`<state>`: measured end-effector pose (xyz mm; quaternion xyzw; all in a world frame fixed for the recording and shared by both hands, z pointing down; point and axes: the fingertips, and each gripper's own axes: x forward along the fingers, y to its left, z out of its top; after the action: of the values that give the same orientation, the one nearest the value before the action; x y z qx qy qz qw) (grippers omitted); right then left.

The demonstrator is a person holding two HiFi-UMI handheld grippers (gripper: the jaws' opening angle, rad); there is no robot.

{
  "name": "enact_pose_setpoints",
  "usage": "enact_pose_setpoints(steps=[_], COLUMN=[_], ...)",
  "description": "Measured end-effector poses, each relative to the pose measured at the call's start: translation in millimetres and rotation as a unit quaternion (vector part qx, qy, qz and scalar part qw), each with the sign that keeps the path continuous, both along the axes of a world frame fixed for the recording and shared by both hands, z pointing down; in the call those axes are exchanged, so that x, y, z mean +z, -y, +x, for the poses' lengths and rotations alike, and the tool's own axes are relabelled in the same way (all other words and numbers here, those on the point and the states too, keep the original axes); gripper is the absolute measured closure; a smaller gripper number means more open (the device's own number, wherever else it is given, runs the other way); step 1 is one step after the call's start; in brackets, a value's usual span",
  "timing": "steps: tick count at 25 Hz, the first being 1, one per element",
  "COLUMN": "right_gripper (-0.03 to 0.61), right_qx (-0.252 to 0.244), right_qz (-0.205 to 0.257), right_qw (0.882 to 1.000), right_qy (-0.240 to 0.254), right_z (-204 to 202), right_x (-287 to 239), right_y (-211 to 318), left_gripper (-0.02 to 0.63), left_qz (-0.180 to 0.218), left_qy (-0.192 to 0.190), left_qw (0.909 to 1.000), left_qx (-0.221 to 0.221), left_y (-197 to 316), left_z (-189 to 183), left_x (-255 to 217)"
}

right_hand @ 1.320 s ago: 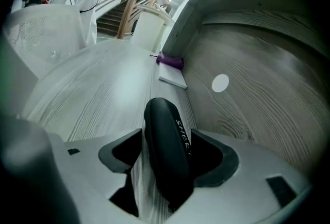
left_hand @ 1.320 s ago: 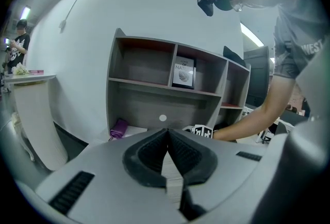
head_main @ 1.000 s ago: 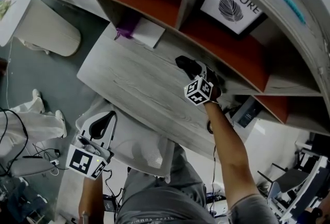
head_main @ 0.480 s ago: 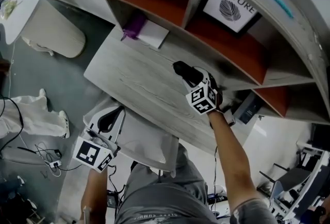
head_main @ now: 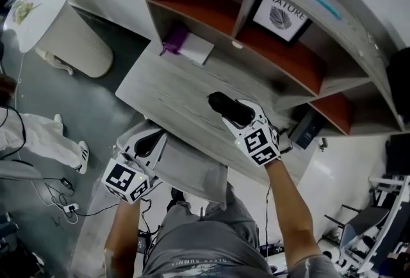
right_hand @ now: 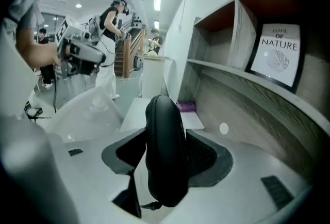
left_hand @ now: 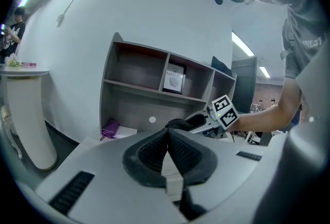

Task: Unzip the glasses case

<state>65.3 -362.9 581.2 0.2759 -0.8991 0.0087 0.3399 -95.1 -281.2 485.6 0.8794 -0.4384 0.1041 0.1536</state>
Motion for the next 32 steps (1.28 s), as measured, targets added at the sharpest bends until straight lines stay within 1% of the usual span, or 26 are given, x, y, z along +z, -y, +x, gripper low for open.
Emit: enact_pose_setpoints(steps=[3,5,9,13,15,16,19,22,27,29,32], right_gripper=[0.328,0.328,0.328,0.328,0.328,0.328,0.328,0.328,0.327,0.327,0.325], right_qx=[-0.01,-0.017,-0.034,-0.052,-0.059,-0.063,-0.079,-0.106,-0.156,-0.181,-0.204], right_qz=[-0.008,-0.018,-0.026,-0.035,-0.036,-0.037,-0.041,-0.053,-0.077,-0.088,-0.107], right_qw=[0.999,0.998,0.996,0.993,0.993,0.992,0.991,0.987,0.98,0.975,0.968], right_qy=[0.036,0.058,0.079,0.096,0.1,0.101,0.104,0.105,0.097,0.093,0.096], right_z=[-13,-20,-32,-42,-45,-47,-54,-59,-67,-72,-78], right_x=[-38,-59,-96,-127,-140,-146,-161,-172,-183,-186,-191], right_y=[-29,-47,-83,-114,-128,-134,-153,-173,-207,-222,-240], left_gripper=[0.614,0.614,0.614,0.614,0.611,0.598,0.53,0.462,0.35,0.327,0.325], left_qz=[-0.004,-0.006,-0.006,0.011,0.026,0.034,0.061,0.089,0.133,0.148,0.162], left_qy=[-0.016,-0.034,-0.066,-0.088,-0.099,-0.107,-0.137,-0.165,-0.182,-0.19,-0.209], left_qw=[0.9998,0.9992,0.9963,0.9911,0.9872,0.9844,0.9726,0.9572,0.9304,0.9179,0.8986], left_qx=[0.011,0.023,0.055,0.099,0.123,0.136,0.178,0.22,0.289,0.315,0.35], left_y=[-9,-16,-32,-49,-57,-61,-75,-91,-120,-133,-152], left_z=[3,6,17,32,38,41,47,53,65,69,75], left_x=[-4,-6,-12,-21,-28,-32,-50,-68,-92,-101,-114])
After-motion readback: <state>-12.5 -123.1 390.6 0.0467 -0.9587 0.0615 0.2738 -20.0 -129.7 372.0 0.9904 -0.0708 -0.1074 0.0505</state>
